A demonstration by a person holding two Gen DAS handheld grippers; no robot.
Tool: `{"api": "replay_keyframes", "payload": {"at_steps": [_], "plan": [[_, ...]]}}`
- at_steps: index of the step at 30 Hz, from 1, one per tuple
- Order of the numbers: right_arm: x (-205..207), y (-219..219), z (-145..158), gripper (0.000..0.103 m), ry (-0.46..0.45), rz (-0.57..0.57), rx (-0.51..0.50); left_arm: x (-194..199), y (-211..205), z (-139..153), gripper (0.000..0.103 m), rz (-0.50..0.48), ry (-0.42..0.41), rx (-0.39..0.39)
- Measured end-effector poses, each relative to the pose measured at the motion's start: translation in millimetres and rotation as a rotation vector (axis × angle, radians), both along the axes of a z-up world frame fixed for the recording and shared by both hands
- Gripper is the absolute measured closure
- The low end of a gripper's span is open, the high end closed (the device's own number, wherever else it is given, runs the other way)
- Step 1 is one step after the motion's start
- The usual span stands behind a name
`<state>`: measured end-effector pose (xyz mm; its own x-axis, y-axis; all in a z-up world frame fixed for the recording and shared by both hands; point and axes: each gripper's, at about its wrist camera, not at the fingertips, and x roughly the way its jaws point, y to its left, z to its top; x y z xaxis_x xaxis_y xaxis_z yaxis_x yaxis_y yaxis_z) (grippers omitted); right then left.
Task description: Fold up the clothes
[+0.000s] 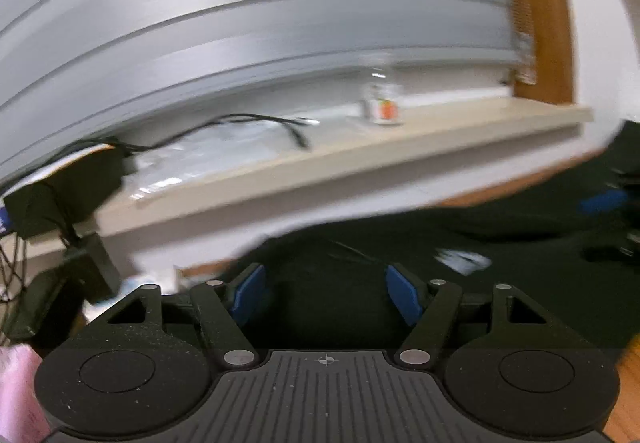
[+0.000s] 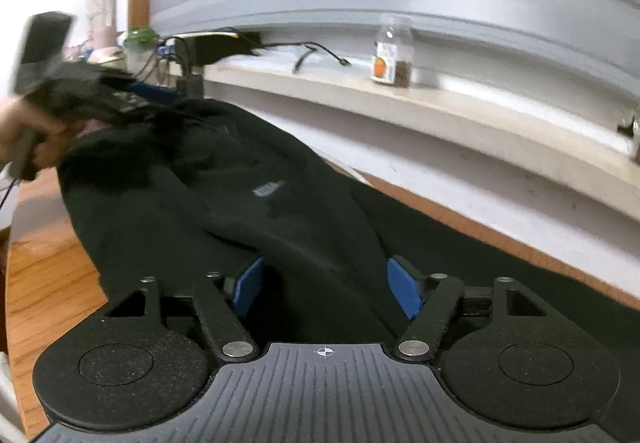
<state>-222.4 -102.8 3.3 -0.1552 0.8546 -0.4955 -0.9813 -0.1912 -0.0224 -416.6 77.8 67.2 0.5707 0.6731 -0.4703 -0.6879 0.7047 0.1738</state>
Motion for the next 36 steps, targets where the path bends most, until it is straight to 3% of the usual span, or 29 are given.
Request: {"api": "replay_keyframes", "payload": {"at_steps": [3, 7, 16, 22, 23, 25, 26, 28, 32, 36], "plan": [[3.2, 5.0, -5.0, 0.032, 0.020, -0.016, -0.019, 6.8, -32.6, -7.8, 0.066, -0.054, 0.025, -0.005], [9.0, 8.5, -9.5, 0.030, 0.065, -0.035, -0.039, 11.1, -73.8, -15.5, 0.072, -0.128, 0.019, -0.029], [20.6, 14.0, -20.5, 0.024, 0.144, -0.067, -0.068, 37.1, -135.0, -35.9, 0.053, -0.186, 0.115, 0.042], [18.8, 14.2, -21.4, 0.023, 0.138, -0.075, -0.070, 51.5, -135.7, -45.3, 0.045, -0.206, 0.160, 0.043], [18.9, 14.2, -21.4, 0.023, 0.138, -0.075, -0.070, 53.9, -136.0, -46.5, 0.047, -0.216, 0.169, 0.046], [19.3, 14.3, -21.6, 0.023, 0.140, -0.076, -0.070, 56.2, -133.8, -47.1, 0.062, -0.242, 0.171, 0.029], [19.5, 14.3, -21.6, 0.023, 0.142, -0.076, -0.070, 57.2, -132.6, -47.4, 0.083, -0.255, 0.171, 0.018], [20.2, 14.1, -21.9, 0.023, 0.145, -0.077, -0.069, 56.4, -133.7, -44.3, 0.097, -0.265, 0.158, 0.006], [24.6, 13.1, -20.4, 0.023, 0.167, -0.081, -0.059, 43.1, -152.3, -28.5, 0.100, -0.290, 0.136, 0.012], [42.8, 7.8, -5.8, 0.024, 0.247, -0.119, -0.029, 25.1, -167.0, -19.1, 0.100, -0.309, 0.116, -0.028]]}}
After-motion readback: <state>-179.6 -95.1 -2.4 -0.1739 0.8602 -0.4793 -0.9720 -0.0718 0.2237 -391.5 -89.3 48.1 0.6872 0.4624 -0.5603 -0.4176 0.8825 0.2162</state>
